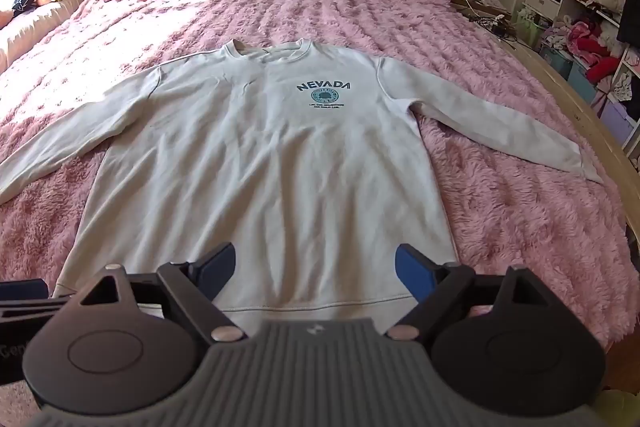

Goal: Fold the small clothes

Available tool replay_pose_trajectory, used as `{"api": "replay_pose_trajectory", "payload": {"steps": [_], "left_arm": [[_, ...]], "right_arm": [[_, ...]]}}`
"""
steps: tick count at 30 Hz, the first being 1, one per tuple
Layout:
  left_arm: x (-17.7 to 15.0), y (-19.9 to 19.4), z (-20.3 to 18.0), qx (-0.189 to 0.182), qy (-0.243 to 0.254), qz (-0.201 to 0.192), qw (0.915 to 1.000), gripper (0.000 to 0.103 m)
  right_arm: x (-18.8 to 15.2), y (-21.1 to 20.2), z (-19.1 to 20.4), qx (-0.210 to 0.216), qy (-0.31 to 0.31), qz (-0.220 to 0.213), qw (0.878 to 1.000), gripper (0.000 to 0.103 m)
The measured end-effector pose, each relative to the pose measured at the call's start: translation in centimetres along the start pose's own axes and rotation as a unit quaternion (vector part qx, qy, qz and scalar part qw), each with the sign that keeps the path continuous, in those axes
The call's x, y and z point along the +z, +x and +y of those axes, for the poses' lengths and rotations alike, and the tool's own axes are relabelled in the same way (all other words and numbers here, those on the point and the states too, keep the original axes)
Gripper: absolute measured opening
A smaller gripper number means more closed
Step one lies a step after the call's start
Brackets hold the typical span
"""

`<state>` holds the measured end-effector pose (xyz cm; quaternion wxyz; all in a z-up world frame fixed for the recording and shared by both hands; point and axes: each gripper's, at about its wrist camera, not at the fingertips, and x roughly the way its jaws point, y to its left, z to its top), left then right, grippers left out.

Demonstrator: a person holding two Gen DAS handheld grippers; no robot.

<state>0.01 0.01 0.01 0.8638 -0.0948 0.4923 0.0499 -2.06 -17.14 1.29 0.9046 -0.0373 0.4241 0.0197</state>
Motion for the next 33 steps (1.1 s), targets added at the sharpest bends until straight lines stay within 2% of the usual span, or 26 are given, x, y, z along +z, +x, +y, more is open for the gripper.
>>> {"api": "replay_pose_trajectory", "payload": {"steps": [16, 33], "left_arm": [[-0.1, 0.0, 0.5, 0.003, 0.002, -0.001, 1.0, 0.088], [0.1, -0.2, -0.6, 0.013, 0.014, -0.005, 0.9998, 0.088]], "right_arm": [[0.1, 0.0, -0.1, -0.001, -0.001, 0.001, 1.0, 0.083], [0.1, -0.3, -0.1, -0.005, 0.001, -0.001, 1.0, 0.083]]}}
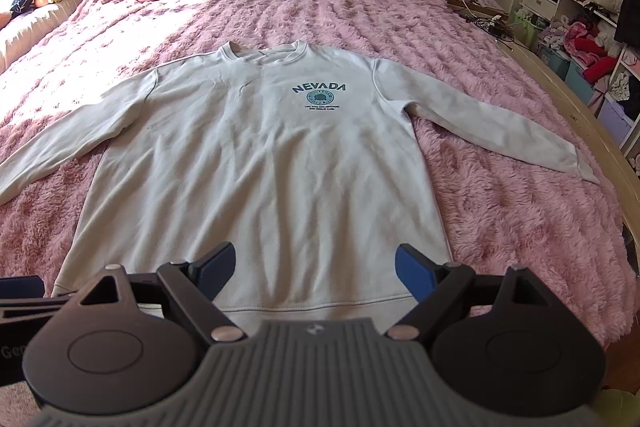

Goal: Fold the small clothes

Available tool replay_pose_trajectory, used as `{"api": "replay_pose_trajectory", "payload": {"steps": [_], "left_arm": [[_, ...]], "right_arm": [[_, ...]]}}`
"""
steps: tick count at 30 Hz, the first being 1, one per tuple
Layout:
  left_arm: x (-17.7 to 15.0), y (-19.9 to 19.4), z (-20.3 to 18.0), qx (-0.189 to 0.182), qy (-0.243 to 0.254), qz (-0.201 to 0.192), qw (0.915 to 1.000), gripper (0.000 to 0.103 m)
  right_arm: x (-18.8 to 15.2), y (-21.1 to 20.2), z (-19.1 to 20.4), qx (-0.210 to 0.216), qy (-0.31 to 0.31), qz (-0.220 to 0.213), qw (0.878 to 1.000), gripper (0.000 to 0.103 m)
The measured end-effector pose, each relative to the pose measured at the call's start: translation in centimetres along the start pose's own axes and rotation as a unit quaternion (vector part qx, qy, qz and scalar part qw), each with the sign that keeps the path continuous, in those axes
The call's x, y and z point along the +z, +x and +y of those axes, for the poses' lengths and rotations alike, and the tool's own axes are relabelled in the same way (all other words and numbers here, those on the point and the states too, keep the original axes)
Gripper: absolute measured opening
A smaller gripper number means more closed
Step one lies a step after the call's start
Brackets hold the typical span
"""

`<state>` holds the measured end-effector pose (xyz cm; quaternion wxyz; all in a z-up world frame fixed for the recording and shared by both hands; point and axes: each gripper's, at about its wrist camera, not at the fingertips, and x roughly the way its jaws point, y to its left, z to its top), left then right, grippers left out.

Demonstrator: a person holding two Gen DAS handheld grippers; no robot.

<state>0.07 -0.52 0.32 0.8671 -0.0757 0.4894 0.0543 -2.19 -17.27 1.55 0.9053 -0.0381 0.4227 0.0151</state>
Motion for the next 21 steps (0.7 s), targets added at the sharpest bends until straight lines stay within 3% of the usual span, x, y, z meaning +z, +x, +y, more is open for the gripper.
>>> {"api": "replay_pose_trajectory", "payload": {"steps": [21], "left_arm": [[-0.04, -0.09, -0.01, 0.0, -0.002, 0.002, 1.0, 0.088]], "right_arm": [[0.03, 0.05, 0.09, 0.002, 0.0, 0.001, 1.0, 0.083]]}}
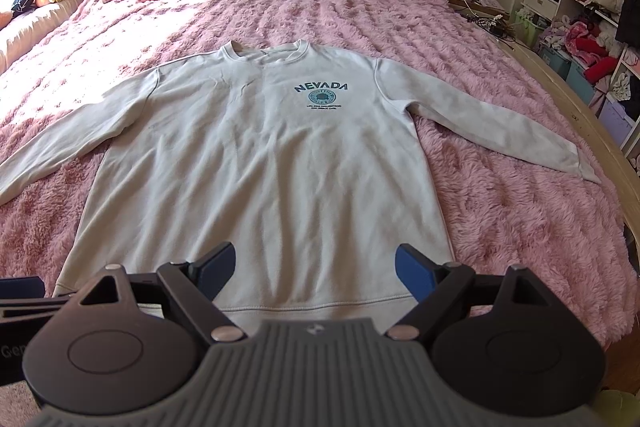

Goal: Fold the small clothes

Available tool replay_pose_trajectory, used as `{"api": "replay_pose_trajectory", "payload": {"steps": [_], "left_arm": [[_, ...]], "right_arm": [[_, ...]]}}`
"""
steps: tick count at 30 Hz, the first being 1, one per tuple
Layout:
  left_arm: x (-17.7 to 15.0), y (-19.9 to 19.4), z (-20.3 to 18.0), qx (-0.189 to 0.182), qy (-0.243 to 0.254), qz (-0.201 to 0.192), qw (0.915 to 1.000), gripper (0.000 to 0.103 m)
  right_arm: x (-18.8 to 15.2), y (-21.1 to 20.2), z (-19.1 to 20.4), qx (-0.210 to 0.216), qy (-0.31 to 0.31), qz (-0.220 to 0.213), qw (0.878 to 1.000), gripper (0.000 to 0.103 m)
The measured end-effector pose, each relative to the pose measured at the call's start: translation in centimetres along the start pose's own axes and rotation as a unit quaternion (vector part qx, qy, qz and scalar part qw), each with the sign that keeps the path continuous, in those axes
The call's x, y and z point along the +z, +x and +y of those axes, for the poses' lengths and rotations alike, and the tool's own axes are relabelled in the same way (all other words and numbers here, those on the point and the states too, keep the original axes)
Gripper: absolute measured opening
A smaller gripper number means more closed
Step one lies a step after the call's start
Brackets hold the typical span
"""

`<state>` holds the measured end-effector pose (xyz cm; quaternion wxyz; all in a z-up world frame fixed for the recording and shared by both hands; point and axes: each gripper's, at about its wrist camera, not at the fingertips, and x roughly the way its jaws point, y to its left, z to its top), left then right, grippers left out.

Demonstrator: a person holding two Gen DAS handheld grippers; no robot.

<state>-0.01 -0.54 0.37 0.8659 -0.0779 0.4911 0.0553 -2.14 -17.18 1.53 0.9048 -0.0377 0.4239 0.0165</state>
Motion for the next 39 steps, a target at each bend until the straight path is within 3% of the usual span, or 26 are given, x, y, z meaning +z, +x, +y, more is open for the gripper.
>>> {"api": "replay_pose_trajectory", "payload": {"steps": [39], "left_arm": [[-0.09, 0.07, 0.17, -0.002, -0.002, 0.002, 1.0, 0.088]], "right_arm": [[-0.23, 0.41, 0.1, 0.001, 0.001, 0.002, 1.0, 0.083]]}}
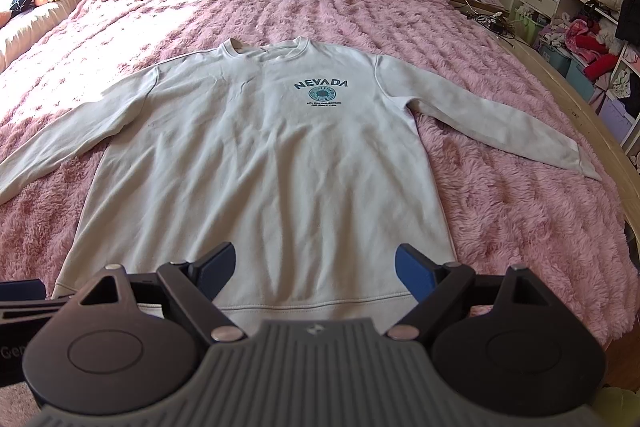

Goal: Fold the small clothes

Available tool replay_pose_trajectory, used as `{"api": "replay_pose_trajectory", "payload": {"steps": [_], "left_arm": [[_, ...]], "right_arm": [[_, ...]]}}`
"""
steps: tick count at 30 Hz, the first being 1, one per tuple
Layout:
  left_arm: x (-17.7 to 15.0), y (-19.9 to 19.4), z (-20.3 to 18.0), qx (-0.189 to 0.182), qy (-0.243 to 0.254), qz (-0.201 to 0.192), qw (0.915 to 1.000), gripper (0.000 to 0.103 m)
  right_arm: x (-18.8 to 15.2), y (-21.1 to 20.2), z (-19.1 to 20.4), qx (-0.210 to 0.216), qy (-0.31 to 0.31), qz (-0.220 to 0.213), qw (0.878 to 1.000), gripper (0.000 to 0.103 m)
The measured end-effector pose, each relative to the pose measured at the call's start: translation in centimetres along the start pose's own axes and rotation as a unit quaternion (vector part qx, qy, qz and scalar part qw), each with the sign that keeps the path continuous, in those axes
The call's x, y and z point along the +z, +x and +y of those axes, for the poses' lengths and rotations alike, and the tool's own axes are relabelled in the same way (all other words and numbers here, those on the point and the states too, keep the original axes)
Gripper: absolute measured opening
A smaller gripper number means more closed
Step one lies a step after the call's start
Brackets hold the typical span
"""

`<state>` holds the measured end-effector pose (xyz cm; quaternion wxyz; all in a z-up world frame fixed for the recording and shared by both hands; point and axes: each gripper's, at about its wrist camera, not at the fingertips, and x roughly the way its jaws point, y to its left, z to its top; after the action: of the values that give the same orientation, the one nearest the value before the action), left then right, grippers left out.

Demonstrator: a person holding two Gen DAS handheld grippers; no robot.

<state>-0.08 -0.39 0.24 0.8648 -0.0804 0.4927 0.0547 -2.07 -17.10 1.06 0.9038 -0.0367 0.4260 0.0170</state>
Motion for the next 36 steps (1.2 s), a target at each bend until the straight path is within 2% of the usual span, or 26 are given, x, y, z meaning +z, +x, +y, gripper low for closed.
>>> {"api": "replay_pose_trajectory", "payload": {"steps": [7, 10, 11, 14, 17, 21, 23, 24, 25, 27, 29, 31, 33, 36], "left_arm": [[-0.1, 0.2, 0.1, -0.009, -0.002, 0.0, 1.0, 0.088], [0.2, 0.7, 0.6, -0.064, -0.017, -0.015, 0.9977, 0.087], [0.5, 1.0, 0.9, -0.099, -0.025, -0.022, 0.9945, 0.087], [1.3, 1.8, 0.7, -0.174, -0.037, -0.035, 0.9834, 0.087], [2.6, 2.8, -0.3, -0.225, -0.033, -0.039, 0.9729, 0.087], [4.5, 4.9, -2.1, -0.29, -0.033, -0.034, 0.9558, 0.087], [5.8, 6.4, -3.4, -0.328, -0.034, -0.027, 0.9437, 0.087], [6.4, 7.0, -4.1, -0.336, -0.034, -0.023, 0.9409, 0.087], [7.0, 7.7, -4.8, -0.345, -0.034, -0.019, 0.9377, 0.087], [8.3, 9.4, -6.2, -0.377, -0.04, -0.008, 0.9254, 0.087], [9.8, 11.5, -7.7, -0.41, -0.051, -0.005, 0.9108, 0.087], [11.2, 13.5, -9.4, -0.419, -0.05, -0.001, 0.9068, 0.087], [12.7, 15.5, -10.9, -0.422, -0.052, 0.004, 0.9049, 0.087], [14.5, 18.2, -12.9, -0.436, -0.058, 0.004, 0.8981, 0.087]], "right_arm": [[-0.2, 0.5, -0.2, 0.005, 0.008, 0.001, 1.0, 0.083], [-0.1, 0.9, -0.9, 0.014, 0.019, -0.002, 1.0, 0.083], [0.0, 1.0, -1.4, 0.018, 0.028, -0.008, 0.999, 0.083], [0.3, 1.2, -3.7, 0.028, 0.073, -0.034, 0.996, 0.083], [1.2, 2.0, -6.5, 0.022, 0.102, -0.043, 0.994, 0.083], [2.3, 3.6, -12.6, 0.014, 0.161, -0.062, 0.985, 0.083], [2.3, 4.1, -16.5, 0.005, 0.223, -0.093, 0.97, 0.083], [2.3, 4.4, -18.6, -0.001, 0.26, -0.106, 0.96, 0.083], [2.2, 4.9, -20.6, -0.005, 0.296, -0.12, 0.948, 0.083], [1.6, 6.0, -25.4, -0.011, 0.378, -0.155, 0.913, 0.083], [1.5, 7.8, -29.7, 0.001, 0.411, -0.176, 0.894, 0.082], [1.4, 9.4, -32.7, -0.016, 0.435, -0.192, 0.88, 0.08], [1.4, 11.2, -36.1, -0.045, 0.459, -0.196, 0.865, 0.062], [1.0, 13.3, -39.9, -0.057, 0.497, -0.212, 0.84, 0.06]]}}
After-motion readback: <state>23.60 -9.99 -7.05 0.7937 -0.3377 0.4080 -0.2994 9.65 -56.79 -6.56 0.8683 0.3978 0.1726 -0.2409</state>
